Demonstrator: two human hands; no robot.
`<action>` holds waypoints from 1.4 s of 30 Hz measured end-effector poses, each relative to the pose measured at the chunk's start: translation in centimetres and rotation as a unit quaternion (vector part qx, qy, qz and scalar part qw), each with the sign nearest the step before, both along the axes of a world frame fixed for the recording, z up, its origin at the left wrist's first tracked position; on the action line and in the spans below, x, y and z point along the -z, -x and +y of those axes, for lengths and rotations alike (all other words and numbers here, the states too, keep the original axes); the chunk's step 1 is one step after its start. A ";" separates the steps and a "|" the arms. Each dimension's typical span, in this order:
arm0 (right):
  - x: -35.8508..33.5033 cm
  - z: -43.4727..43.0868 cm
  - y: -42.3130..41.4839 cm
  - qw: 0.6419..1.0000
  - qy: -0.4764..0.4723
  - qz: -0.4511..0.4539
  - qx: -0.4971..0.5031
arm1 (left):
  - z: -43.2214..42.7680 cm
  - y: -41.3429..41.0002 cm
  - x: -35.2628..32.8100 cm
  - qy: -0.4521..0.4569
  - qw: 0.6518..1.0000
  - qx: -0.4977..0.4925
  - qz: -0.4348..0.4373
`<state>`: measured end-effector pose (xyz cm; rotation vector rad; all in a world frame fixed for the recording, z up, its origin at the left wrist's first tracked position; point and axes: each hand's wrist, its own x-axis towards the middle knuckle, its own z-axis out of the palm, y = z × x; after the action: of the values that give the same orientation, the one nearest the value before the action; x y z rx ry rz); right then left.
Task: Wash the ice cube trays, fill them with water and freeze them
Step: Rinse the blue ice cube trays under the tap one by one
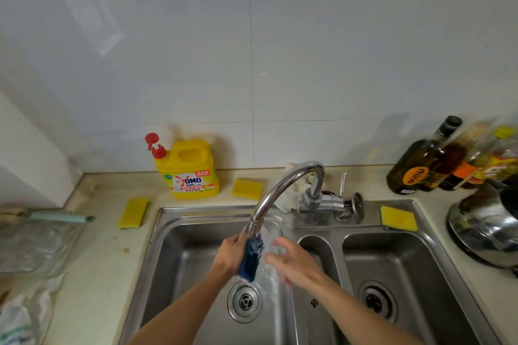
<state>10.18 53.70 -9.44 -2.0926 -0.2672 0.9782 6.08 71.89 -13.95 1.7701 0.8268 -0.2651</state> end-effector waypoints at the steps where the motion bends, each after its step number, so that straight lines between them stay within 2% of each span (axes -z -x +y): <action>1: -0.1 -0.7 -0.5 1.000 0.013 0.004 -0.011 | 0.6 0.4 0.1 -0.002 1.000 -0.005 0.010; 7: 0.3 -4.7 -1.7 0.998 0.059 0.008 0.001 | 1.3 0.5 -0.5 0.029 0.999 -0.037 0.023; 12: 0.7 -7.3 -0.7 0.994 0.101 -0.036 -0.020 | -1.6 -0.2 -1.5 0.006 0.998 0.069 -0.006; 14: 0.8 -8.5 -0.3 0.991 0.117 -0.056 -0.032 | -1.9 -0.5 -1.3 0.031 0.999 0.031 -0.008; 17: 1.4 -10.7 0.5 0.982 0.150 -0.094 -0.068 | -1.3 -0.8 -1.1 0.113 0.988 -0.103 0.004; 20: 2.3 -13.0 1.7 0.965 0.202 -0.133 -0.106 | -1.5 -0.7 -1.1 0.145 0.977 -0.154 -0.001; 27: 4.1 -18.4 5.2 0.944 0.239 -0.151 -0.172 | -3.3 0.2 -0.8 0.243 0.945 -0.214 -0.050; 33: 4.8 -21.3 7.6 0.923 0.264 -0.152 -0.234 | -4.1 0.8 -0.3 0.258 0.933 -0.243 -0.068; 39: 5.1 -22.9 8.9 0.878 0.303 -0.200 -0.312 | -5.0 1.2 -0.4 0.264 0.928 -0.253 -0.070; 42: 4.5 -22.9 8.7 0.874 0.311 -0.197 -0.318 | -5.4 1.3 -0.5 0.266 0.929 -0.246 -0.070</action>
<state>1.45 30.83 -13.94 -2.8887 -1.0176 1.0871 4.76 66.53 -13.46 1.0223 0.9577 -0.0182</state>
